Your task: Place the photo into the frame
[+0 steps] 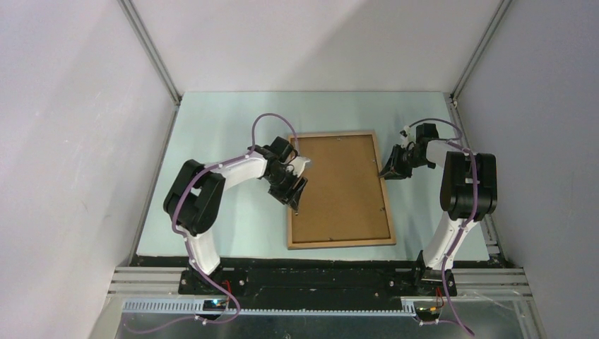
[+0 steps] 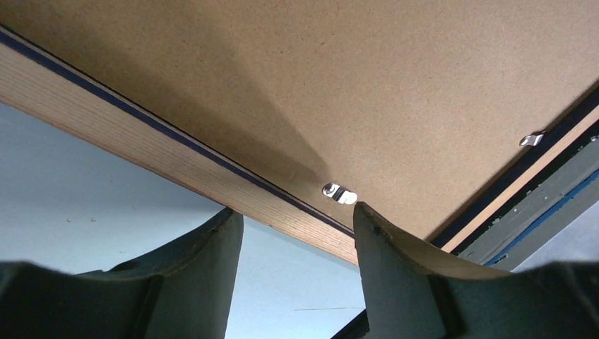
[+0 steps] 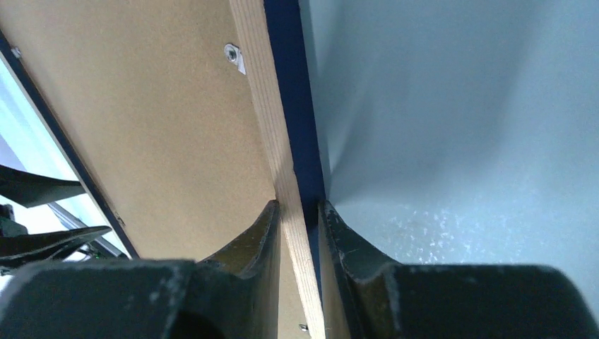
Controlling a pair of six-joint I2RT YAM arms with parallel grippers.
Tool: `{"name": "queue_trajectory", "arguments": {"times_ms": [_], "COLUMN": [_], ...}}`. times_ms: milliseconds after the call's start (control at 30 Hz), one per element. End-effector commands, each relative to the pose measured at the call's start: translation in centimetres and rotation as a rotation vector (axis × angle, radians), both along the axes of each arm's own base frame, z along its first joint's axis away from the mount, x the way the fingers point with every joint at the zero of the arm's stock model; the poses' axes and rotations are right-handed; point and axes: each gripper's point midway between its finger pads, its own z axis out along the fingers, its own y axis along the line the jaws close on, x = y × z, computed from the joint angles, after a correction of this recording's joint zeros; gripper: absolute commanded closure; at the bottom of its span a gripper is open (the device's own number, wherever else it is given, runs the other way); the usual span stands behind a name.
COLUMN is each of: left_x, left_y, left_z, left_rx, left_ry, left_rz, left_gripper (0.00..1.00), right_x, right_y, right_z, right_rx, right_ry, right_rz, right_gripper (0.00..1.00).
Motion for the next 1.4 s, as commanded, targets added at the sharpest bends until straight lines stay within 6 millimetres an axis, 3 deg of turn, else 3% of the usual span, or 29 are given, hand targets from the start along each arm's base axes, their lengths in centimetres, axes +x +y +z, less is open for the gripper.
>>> {"name": "queue_trajectory", "arguments": {"times_ms": [0, 200, 633, 1367], "left_x": [1.1, 1.5, 0.7, 1.1], "left_y": [-0.8, -0.7, -1.8, -2.3], "left_z": [0.4, 0.2, -0.5, -1.5], "left_rx": [0.006, 0.024, 0.052, 0.128], "left_ry": [-0.052, -0.063, -0.044, -0.077], "left_rz": [-0.019, -0.011, 0.008, 0.047], "left_gripper": [0.37, 0.37, 0.37, 0.38], "right_x": [2.1, 3.3, 2.9, 2.7], "right_y": [0.9, 0.6, 1.4, 1.7], "right_z": [1.8, 2.3, 1.9, 0.9], "right_rx": [0.103, 0.101, 0.102, 0.095], "right_ry": [-0.054, -0.096, -0.102, -0.100], "right_rz": [-0.083, -0.141, -0.120, -0.077], "right_gripper": [1.00, 1.00, 1.00, 1.00]}}
